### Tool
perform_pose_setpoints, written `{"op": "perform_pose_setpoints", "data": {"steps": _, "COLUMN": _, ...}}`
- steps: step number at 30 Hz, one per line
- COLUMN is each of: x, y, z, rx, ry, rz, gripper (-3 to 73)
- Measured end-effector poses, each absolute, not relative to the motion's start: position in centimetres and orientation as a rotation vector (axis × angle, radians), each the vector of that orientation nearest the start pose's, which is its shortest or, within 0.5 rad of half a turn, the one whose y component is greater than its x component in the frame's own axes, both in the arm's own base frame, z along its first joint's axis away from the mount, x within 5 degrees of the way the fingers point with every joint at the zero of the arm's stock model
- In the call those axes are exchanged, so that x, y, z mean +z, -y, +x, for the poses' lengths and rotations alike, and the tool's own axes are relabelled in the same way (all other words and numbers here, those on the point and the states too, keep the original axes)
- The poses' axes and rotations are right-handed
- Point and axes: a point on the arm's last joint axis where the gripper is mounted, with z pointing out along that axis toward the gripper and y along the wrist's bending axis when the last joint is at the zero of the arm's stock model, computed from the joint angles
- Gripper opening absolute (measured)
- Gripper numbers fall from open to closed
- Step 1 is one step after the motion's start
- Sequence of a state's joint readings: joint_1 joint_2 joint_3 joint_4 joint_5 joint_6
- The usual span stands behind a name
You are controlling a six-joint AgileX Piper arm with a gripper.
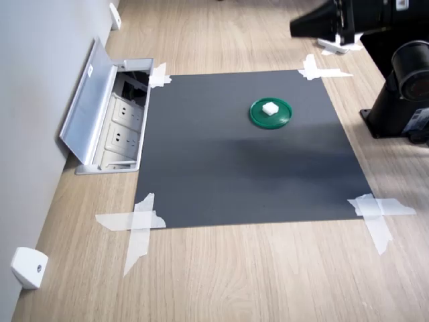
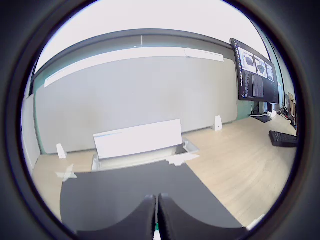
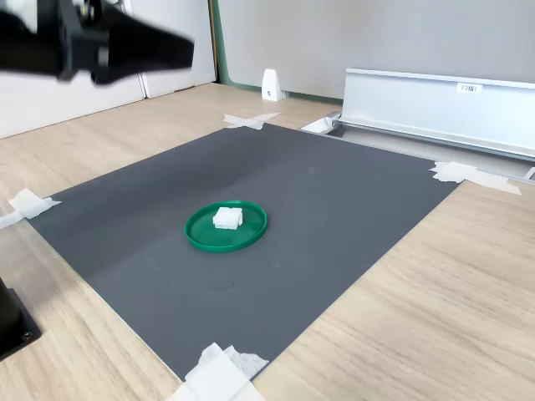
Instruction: Grasp a white terminal and put it on the green lid.
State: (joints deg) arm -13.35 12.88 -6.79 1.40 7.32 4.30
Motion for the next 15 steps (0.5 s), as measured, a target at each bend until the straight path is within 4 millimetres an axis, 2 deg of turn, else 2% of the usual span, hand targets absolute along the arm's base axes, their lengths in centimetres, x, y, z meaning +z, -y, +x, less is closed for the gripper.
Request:
{"op": "perform_pose_setpoints", "data": {"steps": 6, "x": 20.3, "y": 1.0, "z": 6.5, "rx": -0.103, "ry": -1.709, "rz": 0.140, "gripper": -0.7}}
{"op": "perform_pose_setpoints", "data": {"steps": 15, "x": 20.1, "y": 0.3, "z": 5.6, "rx": -0.042, "ry": -1.610, "rz": 0.038, "gripper": -0.7}}
